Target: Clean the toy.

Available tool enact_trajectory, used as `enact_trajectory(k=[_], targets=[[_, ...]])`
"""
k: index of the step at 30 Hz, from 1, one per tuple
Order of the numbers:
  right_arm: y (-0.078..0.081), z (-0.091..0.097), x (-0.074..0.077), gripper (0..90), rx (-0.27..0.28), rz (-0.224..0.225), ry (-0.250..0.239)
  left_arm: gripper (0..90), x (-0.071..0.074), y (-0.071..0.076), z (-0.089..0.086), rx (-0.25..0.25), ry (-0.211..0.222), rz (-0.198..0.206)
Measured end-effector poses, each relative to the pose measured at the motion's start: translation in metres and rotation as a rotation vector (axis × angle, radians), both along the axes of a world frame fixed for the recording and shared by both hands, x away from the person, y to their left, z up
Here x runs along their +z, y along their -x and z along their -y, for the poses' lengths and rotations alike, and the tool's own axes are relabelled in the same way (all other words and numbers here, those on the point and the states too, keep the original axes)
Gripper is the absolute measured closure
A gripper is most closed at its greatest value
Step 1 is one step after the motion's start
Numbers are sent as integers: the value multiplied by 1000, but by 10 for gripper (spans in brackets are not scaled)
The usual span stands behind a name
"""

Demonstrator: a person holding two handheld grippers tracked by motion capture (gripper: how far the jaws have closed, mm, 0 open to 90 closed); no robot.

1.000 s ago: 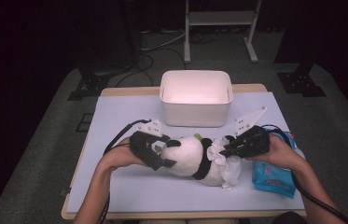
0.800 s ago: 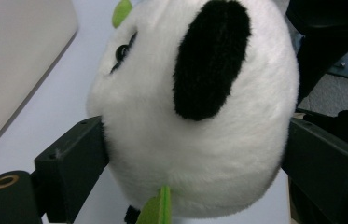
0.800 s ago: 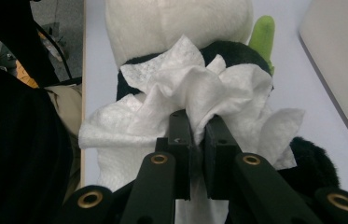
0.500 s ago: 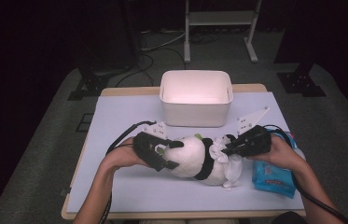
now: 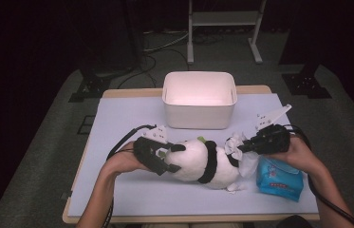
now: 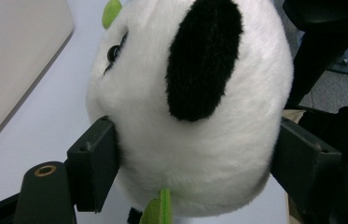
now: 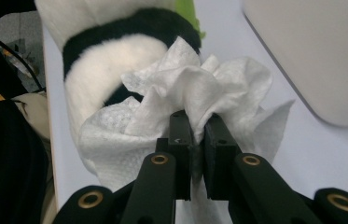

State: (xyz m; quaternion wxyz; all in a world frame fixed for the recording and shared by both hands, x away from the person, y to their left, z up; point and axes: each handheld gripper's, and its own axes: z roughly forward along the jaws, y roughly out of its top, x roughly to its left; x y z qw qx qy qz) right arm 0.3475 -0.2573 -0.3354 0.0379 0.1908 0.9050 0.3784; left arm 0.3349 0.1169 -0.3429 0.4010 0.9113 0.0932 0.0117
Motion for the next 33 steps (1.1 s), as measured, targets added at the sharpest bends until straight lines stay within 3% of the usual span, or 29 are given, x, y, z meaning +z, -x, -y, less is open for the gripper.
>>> enact_trajectory(k=[6,33], targets=[[0,1,-1,827,0,-15,-6,230,2,0,2,6,-7,-2],[9,-70,22,825,189,24,35,231,12,1,14,3,-32,7]])
